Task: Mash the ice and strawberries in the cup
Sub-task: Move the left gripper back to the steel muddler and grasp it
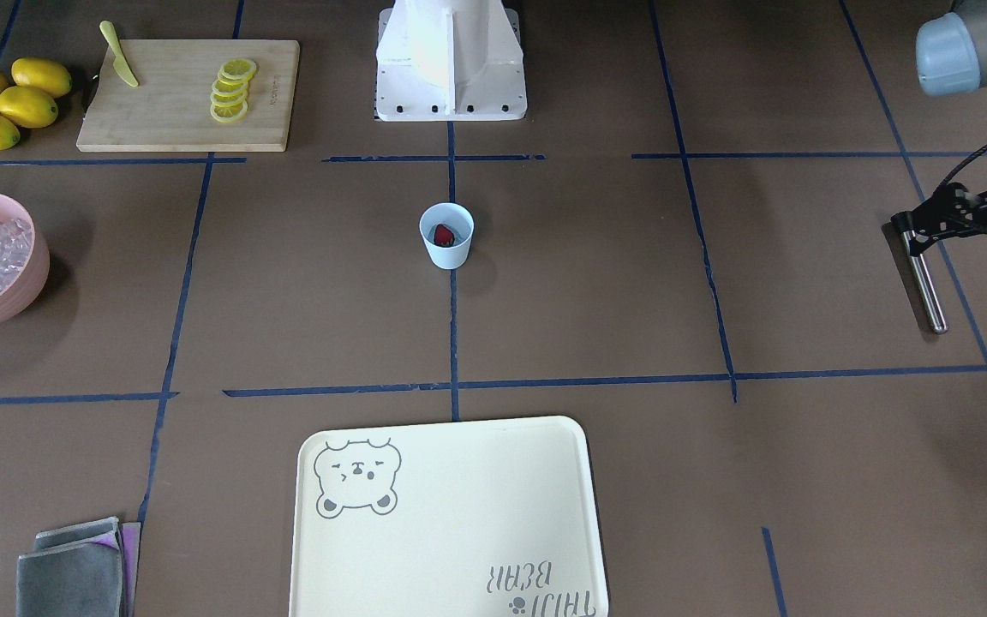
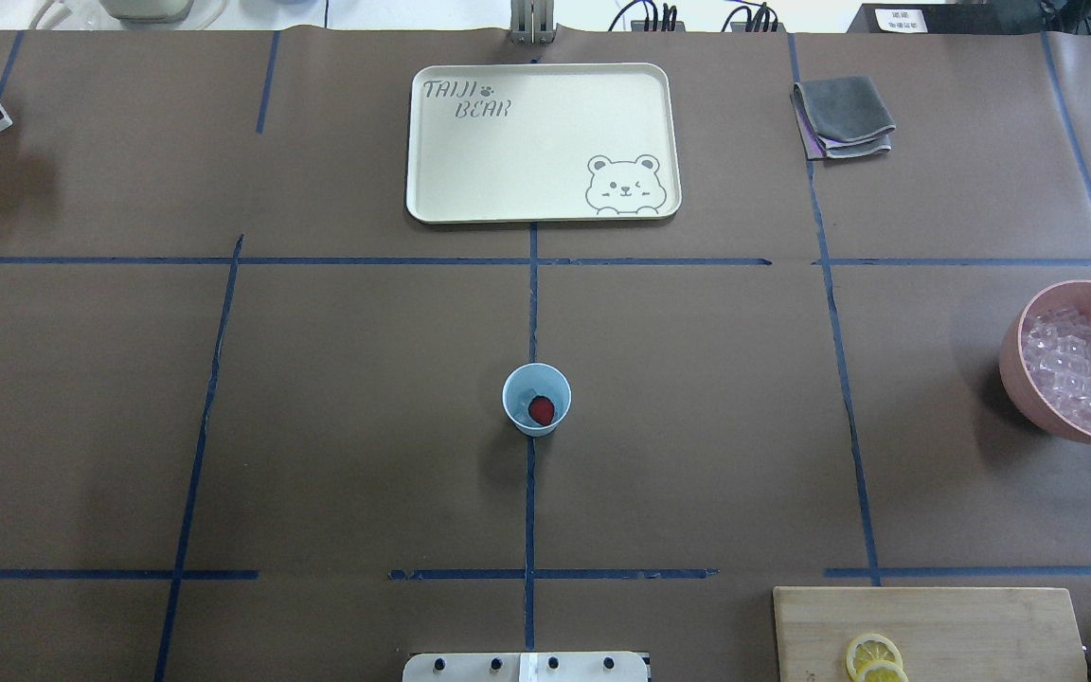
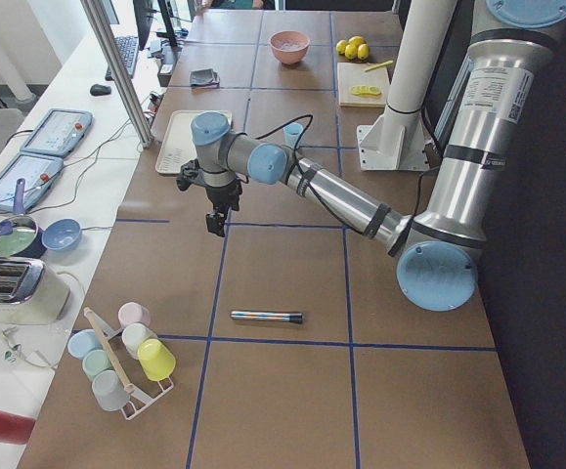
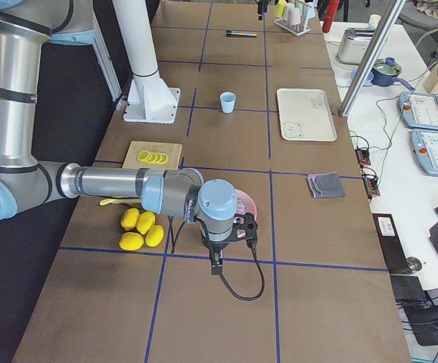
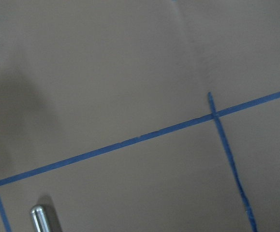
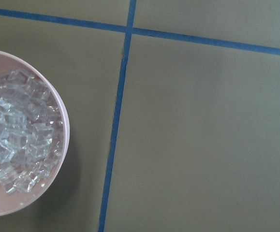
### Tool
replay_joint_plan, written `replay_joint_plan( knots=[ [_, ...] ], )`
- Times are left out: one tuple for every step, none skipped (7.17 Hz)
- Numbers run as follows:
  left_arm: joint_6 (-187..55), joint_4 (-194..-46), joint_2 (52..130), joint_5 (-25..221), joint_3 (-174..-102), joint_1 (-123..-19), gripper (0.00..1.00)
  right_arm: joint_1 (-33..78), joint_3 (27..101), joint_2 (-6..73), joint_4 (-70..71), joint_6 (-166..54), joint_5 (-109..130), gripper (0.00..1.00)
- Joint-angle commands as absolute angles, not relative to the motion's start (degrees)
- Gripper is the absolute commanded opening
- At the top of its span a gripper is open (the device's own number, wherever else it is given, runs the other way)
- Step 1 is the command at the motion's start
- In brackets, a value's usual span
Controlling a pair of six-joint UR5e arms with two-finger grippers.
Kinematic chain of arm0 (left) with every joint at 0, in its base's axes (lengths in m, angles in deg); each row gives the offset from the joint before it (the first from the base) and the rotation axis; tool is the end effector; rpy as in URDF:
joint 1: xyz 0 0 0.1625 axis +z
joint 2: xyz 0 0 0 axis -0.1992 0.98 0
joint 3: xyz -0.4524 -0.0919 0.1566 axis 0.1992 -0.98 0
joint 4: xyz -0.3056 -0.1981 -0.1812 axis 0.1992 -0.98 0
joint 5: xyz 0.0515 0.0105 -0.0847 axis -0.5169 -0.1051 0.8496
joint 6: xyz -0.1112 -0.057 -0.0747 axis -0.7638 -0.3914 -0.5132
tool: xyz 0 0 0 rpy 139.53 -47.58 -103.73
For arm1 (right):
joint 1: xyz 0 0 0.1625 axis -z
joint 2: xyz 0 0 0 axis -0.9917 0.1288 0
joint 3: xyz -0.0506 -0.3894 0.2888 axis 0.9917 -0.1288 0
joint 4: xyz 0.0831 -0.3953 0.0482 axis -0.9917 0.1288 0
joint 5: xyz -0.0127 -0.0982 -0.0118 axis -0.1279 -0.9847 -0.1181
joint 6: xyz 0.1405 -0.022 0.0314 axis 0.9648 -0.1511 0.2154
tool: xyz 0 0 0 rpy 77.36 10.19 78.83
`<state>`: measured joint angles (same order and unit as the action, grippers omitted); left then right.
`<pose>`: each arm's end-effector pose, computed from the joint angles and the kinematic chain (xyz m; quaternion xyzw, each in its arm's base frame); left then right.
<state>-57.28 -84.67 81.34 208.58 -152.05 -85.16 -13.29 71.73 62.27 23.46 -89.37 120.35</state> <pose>0.1228 -0.5464 0.5545 0.0603 0.3734 0.1325 0.9162 0.0748 -0.3910 0.7477 0.0141 -0.3692 -0.0650 0.9270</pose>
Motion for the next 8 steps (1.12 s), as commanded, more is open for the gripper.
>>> replay_joint_plan(
  knots=[
    [-54.84, -89.97, 73.5, 209.33, -151.73, -86.37, 1.0, -13.29, 67.39, 58.25, 23.4, -89.32, 120.36, 1.0],
    [-55.71, -93.49, 71.11, 209.25, -151.47, -86.37, 1.0, -13.29, 67.38, 58.24, 23.4, -89.32, 120.36, 1.0],
    [-58.41, -95.96, 70.3, 209.25, -149.64, -86.28, 1.0, -13.29, 67.38, 58.24, 23.4, -89.32, 120.36, 1.0],
    [-60.53, -102.17, 70.12, 209.25, -144.83, -86.2, 1.0, -13.29, 67.47, 58.32, 23.4, -89.32, 120.36, 1.0],
    [-64.2, -113.19, 70.12, 209.25, -137.21, -86.02, 1.0, -13.29, 67.47, 58.33, 23.31, -89.32, 120.36, 1.0],
    [-72.33, -124.87, 70.55, 208.72, -130.35, -85.58, 1.0, -13.29, 67.47, 58.33, 23.31, -89.32, 120.36, 1.0],
    [-77.03, -131.95, 70.64, 208.54, -126.54, -82.71, 1.0, -13.29, 67.47, 58.33, 23.22, -89.32, 120.36, 1.0],
    [-78.99, -132.63, 70.73, 207.41, -126.16, -80.33, 1.0, -13.29, 67.47, 58.41, 23.31, -89.32, 120.36, 1.0]
  ],
)
